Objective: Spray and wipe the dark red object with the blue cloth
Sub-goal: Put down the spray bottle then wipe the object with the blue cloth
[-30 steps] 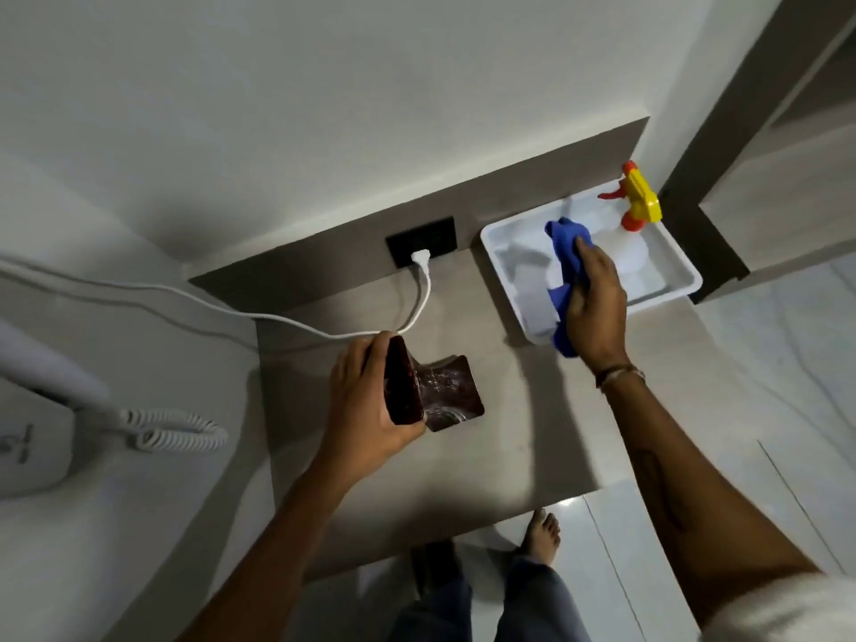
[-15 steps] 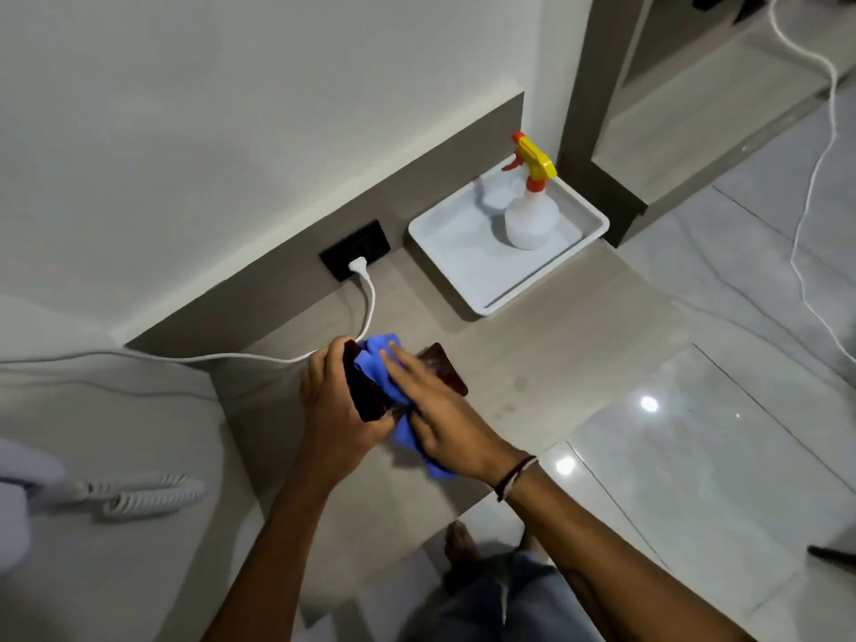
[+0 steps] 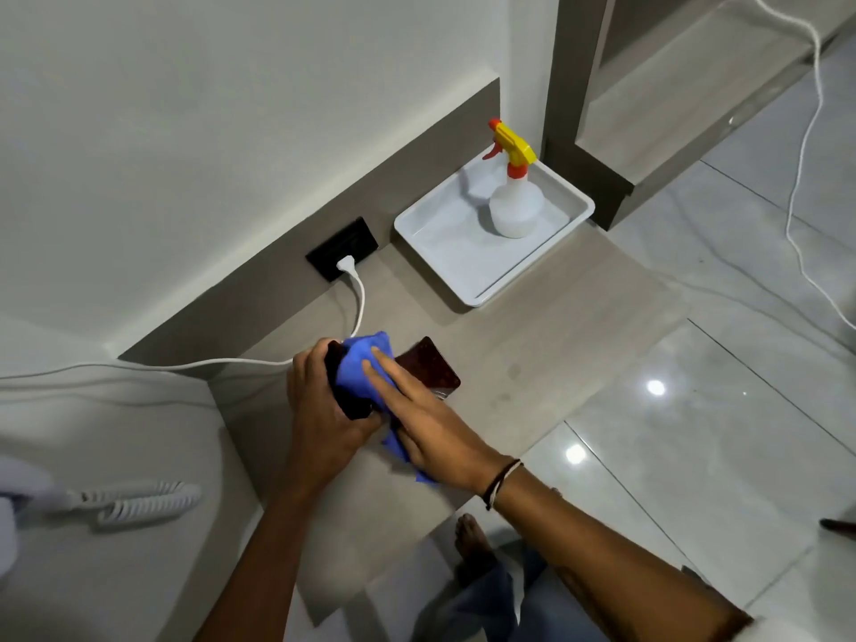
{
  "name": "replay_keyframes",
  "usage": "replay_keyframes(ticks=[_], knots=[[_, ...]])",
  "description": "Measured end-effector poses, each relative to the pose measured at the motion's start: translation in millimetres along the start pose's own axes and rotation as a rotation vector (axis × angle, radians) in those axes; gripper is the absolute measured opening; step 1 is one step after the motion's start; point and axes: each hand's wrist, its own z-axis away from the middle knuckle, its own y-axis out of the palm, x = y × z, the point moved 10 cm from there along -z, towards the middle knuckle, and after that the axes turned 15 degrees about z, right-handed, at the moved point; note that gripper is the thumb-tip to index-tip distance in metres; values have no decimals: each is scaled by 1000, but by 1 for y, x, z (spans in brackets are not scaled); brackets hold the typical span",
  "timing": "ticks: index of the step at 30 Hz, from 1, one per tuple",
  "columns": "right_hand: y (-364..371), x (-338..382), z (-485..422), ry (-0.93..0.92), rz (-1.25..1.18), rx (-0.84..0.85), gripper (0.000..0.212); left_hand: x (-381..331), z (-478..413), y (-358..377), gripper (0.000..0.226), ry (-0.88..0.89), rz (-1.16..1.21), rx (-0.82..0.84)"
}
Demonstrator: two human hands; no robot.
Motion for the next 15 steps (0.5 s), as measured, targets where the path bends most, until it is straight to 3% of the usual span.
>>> replay_keyframes(ticks=[3,5,10,12,15], knots=[[-5,-51,5,167,199,113,90,4,3,-3,97,-69,6,-28],[-7,-52,2,207,183,121,88,1,1,-1,99,-76,18,-32],[-2,22,-4,-15,-72,-65,98,4,0,5,86,-61,-19,42],[2,4,-2,-12,4,-19,99,4,2,2,88,-43,-13,26],[-3,-58,6,172,221,106,91,2,2,-3,100,-62,27,-9]])
